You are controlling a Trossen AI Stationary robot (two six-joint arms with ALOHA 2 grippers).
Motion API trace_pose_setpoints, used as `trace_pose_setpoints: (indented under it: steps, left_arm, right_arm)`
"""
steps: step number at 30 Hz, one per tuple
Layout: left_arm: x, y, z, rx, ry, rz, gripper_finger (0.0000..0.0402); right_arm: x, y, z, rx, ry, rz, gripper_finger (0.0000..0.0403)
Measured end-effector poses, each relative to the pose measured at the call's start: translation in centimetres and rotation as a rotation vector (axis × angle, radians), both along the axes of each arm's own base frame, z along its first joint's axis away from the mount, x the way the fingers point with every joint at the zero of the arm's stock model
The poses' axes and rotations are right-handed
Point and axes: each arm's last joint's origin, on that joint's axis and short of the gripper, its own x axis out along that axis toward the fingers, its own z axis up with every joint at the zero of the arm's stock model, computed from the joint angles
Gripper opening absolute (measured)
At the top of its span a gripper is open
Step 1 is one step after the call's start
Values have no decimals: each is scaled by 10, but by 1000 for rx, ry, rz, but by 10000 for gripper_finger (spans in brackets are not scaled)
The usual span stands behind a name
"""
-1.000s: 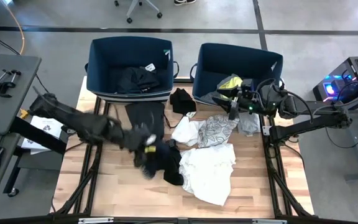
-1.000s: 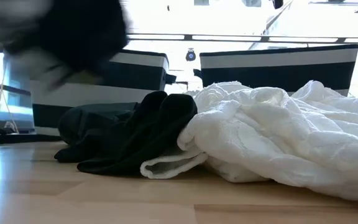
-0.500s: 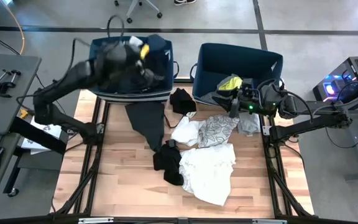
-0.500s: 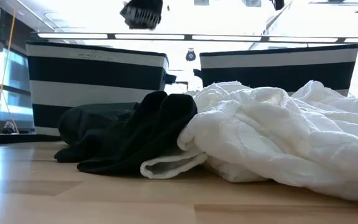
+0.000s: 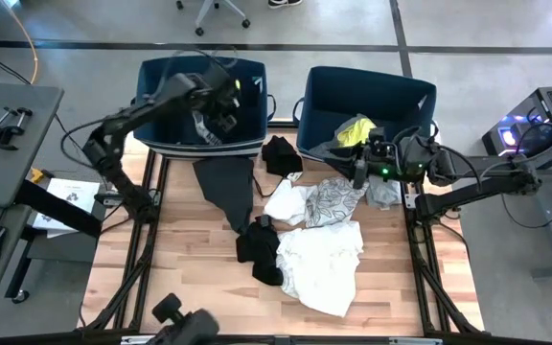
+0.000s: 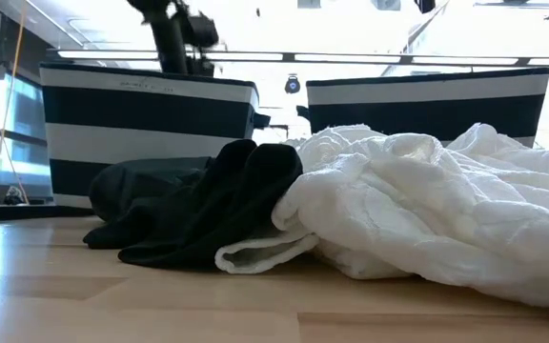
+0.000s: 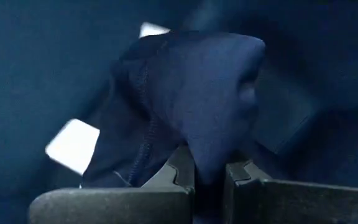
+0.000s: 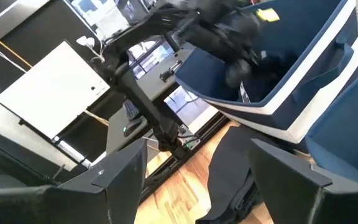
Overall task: Sort clothes
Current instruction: Put the blue underwear into the left laundry bin, then put the white dress into the right laundry bin
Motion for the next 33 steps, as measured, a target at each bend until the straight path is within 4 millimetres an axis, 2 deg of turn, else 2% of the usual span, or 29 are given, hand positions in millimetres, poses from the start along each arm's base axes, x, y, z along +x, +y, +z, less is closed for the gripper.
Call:
trace_pose_setpoints:
  steps: [5,7,10,13,18,23,28,33]
  left_arm:
    - [1,14,-67,-146,148,24,9]
    - [2,15,-86,-196,189,22,13]
    - [3,14,-99,-227,199,23,26]
    - [5,11,-96,-250,159,11,56]
    - [2,6,-66,-251,75,11,143]
    - [-10,-11,-12,-187,-23,25,216]
    - [-23,-51,45,-74,-248,48,233]
    - [-31,-97,88,32,-483,-36,231]
  right_arm:
    - [7,1,-5,22,21,-2,266]
    - [11,2,-8,30,33,-4,266]
    - [17,2,-13,40,56,2,266]
    - [22,3,-16,60,69,26,266]
    - [20,10,-15,101,62,144,266]
    - [12,22,-9,121,37,229,266]
    - [12,40,-17,133,114,380,266]
    - [20,61,-48,103,376,567,266]
